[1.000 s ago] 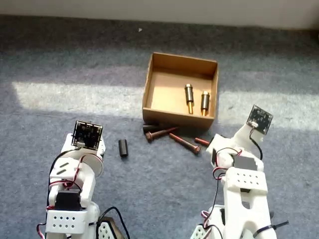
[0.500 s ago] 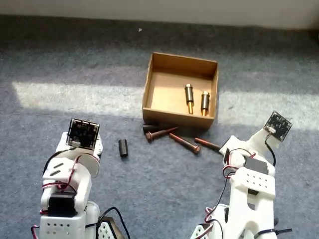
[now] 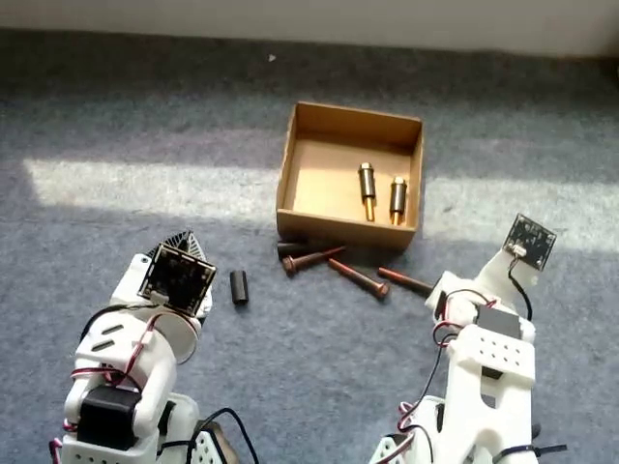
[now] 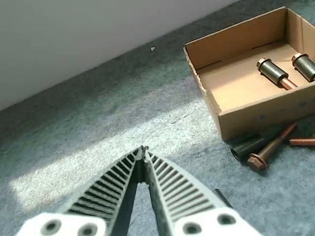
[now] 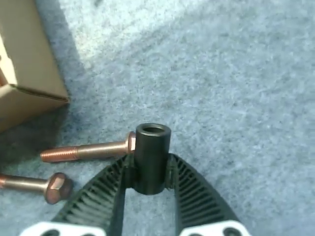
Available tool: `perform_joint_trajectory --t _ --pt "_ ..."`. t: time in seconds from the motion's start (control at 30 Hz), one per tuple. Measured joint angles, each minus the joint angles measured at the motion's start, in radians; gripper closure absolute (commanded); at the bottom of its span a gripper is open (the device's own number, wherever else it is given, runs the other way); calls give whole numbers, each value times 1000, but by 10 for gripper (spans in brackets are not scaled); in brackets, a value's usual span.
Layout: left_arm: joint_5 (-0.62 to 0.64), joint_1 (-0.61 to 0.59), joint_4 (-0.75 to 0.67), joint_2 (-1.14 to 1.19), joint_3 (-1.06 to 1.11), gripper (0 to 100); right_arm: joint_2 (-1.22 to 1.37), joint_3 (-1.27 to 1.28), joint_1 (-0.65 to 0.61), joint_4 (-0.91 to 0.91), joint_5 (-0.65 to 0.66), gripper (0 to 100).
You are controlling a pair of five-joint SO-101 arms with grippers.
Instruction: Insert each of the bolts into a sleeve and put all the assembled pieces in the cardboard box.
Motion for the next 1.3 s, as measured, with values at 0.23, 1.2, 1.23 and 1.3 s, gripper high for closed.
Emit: perform_joint_trajectory --t 0.23,1.2,1.23,1.3 --pt "-15 89 29 221 -118 973 0 0 81 2 117 991" --pt "-270 413 106 1544 -891 993 0 0 233 -28 123 992" --pt "-290 425 106 1576 -910 993 0 0 235 -28 123 992" --pt "-324 450 106 1643 -945 989 0 0 238 -28 123 992"
